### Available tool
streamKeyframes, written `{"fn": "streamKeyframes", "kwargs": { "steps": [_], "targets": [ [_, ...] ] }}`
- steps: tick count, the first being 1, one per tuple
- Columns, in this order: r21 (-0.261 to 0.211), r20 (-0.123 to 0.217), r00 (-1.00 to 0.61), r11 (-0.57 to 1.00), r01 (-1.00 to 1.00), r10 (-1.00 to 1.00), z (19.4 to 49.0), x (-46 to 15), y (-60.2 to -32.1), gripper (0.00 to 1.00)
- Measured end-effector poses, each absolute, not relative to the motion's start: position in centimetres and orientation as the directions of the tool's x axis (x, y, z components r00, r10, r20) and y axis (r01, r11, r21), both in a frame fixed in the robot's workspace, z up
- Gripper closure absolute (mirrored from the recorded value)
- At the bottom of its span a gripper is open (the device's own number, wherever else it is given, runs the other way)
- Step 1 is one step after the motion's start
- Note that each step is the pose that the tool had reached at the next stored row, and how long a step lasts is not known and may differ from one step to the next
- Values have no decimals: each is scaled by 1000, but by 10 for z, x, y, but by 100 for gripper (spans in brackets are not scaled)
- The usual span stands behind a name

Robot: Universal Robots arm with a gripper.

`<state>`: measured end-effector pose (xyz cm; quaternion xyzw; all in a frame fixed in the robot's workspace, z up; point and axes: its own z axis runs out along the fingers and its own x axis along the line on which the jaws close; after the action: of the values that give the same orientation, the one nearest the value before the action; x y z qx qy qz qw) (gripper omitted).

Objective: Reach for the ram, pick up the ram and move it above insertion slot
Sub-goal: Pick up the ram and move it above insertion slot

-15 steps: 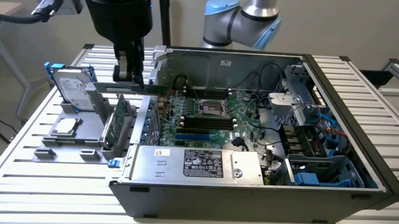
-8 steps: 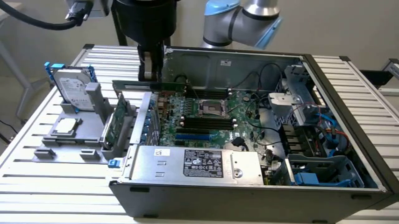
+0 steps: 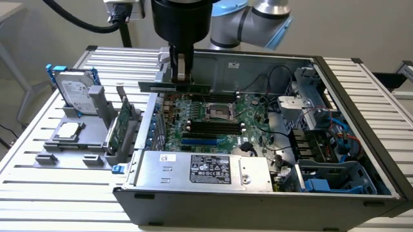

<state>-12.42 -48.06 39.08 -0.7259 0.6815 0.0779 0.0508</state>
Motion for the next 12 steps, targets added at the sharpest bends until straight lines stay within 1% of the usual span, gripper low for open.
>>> {"fn": "streamKeyframes", "kwargs": {
  "steps": [12],
  "targets": [
    [32, -173, 59, -66, -997, -983, 387, -94, -443, 87]
  ]
}}
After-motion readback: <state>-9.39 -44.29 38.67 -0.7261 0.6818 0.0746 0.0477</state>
